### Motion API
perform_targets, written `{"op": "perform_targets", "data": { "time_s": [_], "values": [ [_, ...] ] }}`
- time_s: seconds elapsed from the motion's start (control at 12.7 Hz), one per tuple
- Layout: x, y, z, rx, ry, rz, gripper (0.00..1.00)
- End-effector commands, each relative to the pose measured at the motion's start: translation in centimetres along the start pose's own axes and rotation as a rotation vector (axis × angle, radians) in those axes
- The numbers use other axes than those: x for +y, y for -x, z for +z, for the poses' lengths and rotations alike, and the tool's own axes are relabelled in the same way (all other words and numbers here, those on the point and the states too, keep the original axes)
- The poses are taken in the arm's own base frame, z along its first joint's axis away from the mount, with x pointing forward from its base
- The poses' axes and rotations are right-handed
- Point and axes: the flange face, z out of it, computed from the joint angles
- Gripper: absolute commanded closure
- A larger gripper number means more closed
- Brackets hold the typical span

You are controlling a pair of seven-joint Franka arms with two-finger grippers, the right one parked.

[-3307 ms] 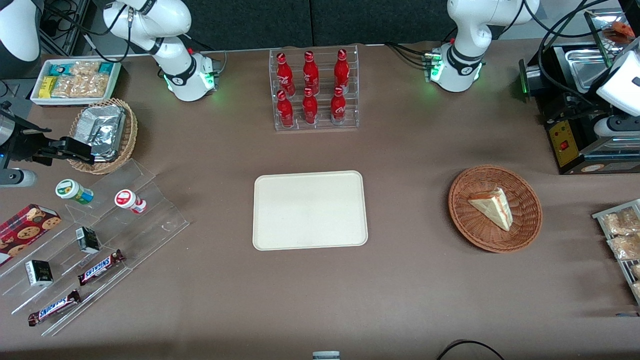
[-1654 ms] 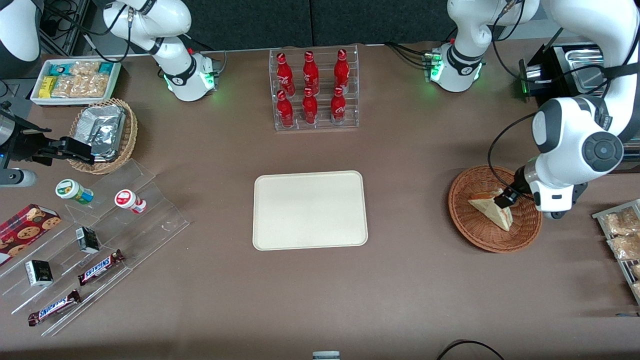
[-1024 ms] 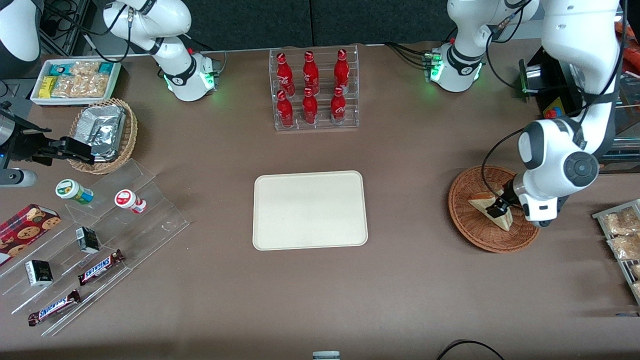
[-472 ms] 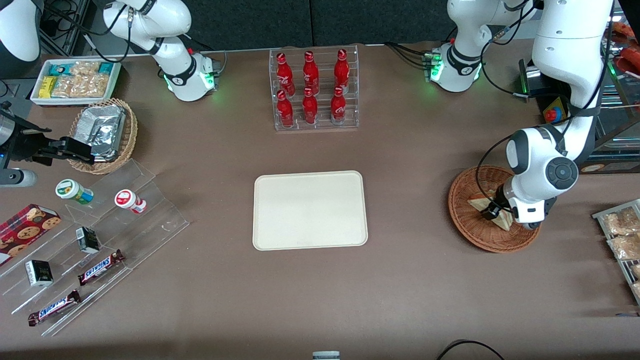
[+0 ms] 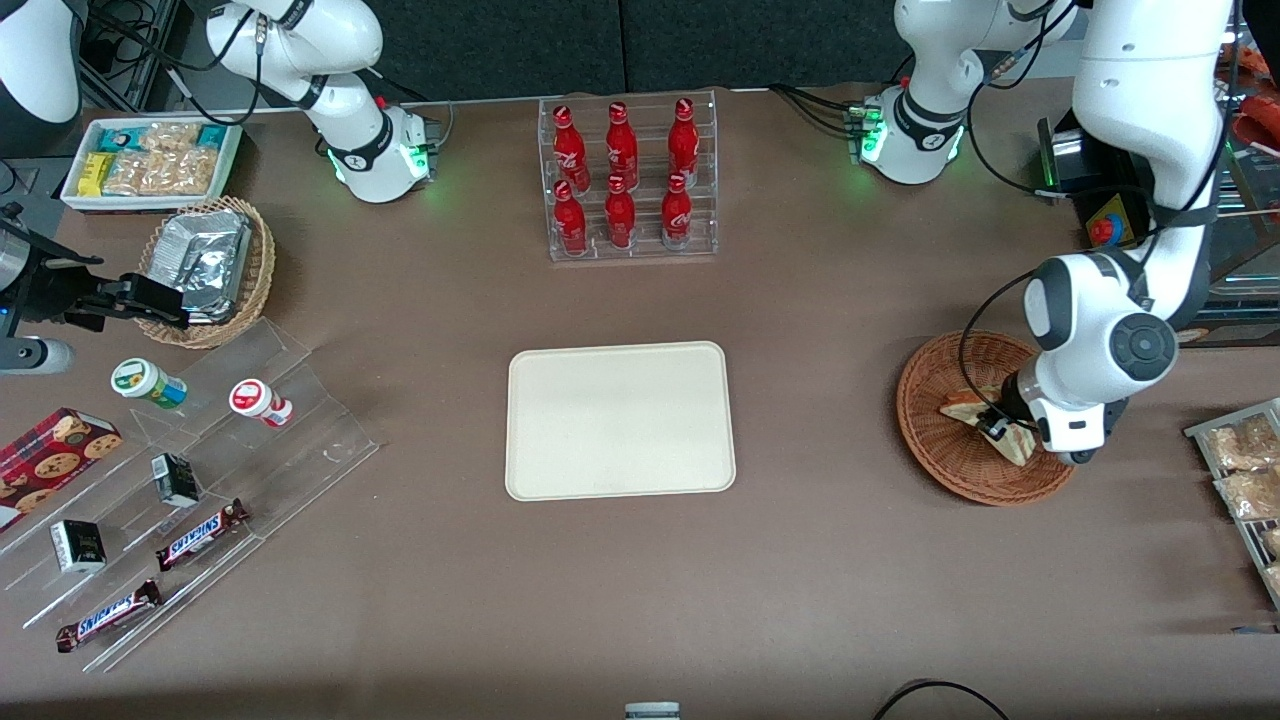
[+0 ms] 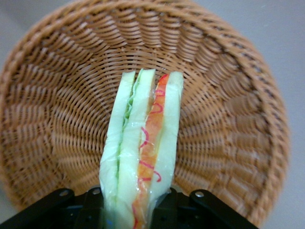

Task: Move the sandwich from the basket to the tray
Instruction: 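Lift the sandwich and carry it over the cream tray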

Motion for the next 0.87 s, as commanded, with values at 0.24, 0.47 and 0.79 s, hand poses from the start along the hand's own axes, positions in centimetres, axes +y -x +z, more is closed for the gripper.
{"op": "perform_targets", "data": {
  "time_s": [0.24, 0.47, 0.79],
  "values": [
    [7.7, 5.3, -13.1, -0.069, -0.012, 0.138, 0.92],
    [12.5, 11.8, -17.5, -0.08, 0.012, 0.228, 0.92],
    [19.7, 23.8, -18.5, -0.064, 0.044, 0.377, 0.92]
  ]
}}
